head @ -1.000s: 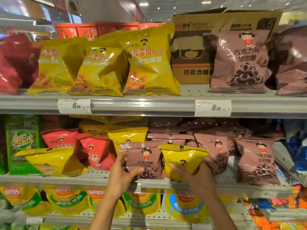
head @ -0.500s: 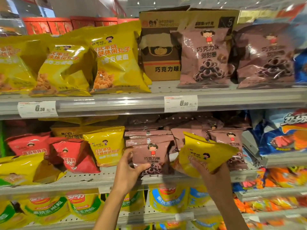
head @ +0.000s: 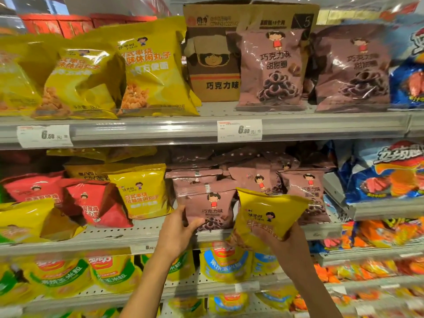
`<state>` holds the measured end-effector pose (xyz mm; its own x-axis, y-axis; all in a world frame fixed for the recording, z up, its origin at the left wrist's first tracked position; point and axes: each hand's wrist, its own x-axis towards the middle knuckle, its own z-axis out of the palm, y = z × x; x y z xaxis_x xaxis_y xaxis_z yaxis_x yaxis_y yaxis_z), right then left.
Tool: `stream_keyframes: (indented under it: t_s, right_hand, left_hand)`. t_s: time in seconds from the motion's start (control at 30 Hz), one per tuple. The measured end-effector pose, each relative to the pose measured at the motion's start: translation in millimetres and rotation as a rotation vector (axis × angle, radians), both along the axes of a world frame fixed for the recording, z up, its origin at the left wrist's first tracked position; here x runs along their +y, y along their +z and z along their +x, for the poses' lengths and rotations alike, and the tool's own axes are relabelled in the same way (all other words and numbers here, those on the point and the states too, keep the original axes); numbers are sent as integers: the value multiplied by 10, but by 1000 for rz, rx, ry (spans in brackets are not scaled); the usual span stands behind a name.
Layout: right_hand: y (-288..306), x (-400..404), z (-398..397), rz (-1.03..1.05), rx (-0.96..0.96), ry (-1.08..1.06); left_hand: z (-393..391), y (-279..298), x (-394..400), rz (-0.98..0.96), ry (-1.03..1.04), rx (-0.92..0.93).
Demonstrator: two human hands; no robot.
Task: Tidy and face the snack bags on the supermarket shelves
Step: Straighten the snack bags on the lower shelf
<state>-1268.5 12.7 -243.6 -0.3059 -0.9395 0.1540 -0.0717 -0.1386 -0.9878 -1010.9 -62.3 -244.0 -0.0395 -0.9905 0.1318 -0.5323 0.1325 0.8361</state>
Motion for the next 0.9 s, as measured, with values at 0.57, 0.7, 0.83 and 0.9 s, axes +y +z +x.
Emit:
stream_keyframes:
  t_s: [0.57,0.7,0.83,0.9]
  right_hand:
    - [129,-27,1803,-36,20,7]
    - [114,-202,2257,-33,58,44]
    - [166,-395,2494,-45,102,40]
    - [205,-505,2546,-34,107,52]
  left_hand:
    - [1552,-61,489,-360,253,-444]
    - [1895,-133,491,-330,227,-536]
    - [2069,-222,509,-403,172,-500]
    - [2092,-221,506,-371,186,-463]
